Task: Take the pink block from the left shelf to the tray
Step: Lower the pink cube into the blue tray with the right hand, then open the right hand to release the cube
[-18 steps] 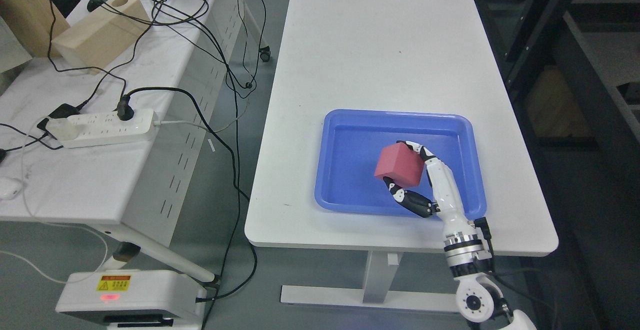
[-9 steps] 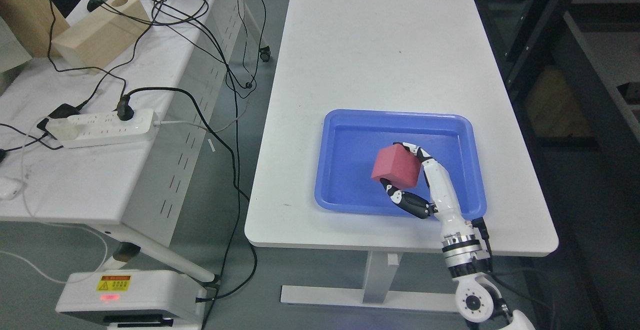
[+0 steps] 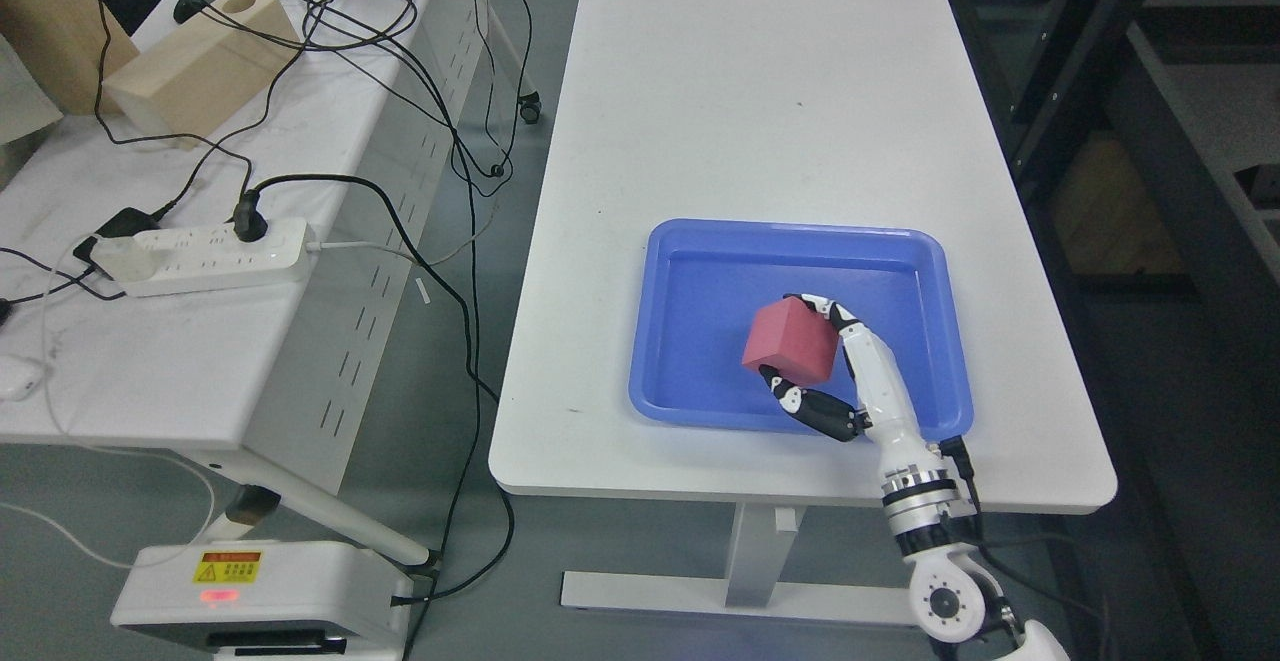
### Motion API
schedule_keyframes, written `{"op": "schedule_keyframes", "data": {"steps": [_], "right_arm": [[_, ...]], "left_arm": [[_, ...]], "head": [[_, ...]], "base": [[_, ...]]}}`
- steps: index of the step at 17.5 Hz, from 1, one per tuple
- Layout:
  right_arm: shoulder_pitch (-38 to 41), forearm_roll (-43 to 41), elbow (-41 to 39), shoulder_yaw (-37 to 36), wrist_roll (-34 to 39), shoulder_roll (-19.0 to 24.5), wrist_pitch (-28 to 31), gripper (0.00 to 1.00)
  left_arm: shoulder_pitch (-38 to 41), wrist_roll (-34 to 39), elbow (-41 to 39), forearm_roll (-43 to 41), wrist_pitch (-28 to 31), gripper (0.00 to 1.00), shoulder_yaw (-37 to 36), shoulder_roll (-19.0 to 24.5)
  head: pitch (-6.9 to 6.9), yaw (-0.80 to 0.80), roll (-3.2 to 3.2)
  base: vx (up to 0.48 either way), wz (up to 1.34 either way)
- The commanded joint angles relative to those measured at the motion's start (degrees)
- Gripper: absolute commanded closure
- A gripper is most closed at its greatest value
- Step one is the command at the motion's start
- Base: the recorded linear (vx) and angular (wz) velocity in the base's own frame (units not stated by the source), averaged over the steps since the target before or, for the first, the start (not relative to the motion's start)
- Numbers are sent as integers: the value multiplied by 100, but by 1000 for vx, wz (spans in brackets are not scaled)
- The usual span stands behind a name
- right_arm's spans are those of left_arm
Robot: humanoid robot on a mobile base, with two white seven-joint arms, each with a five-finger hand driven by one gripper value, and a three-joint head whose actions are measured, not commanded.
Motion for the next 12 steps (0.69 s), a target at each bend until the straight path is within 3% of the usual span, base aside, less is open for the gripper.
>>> {"op": "schedule_keyframes", "data": {"steps": [1,6,9,12], "right_arm": [[3,-35,1,-36,-46,-100,37,24],[11,-184,1,-44,-20,-100,90,17],[12,-1157,1,-202,33,-100,38,9],[12,-2125,-8,-605,550,-100,11,1]], "left_arm": [[114,0,-100,0,1,0,0,101],[114,0,-100,0,1,0,0,101],[114,0,-100,0,1,0,0,101],[114,0,-100,0,1,0,0,101]], "head": [[0,0,0],[0,0,0],[0,0,0],[0,0,0]], "base": [[0,0],[13,0],[32,0],[33,0]]}}
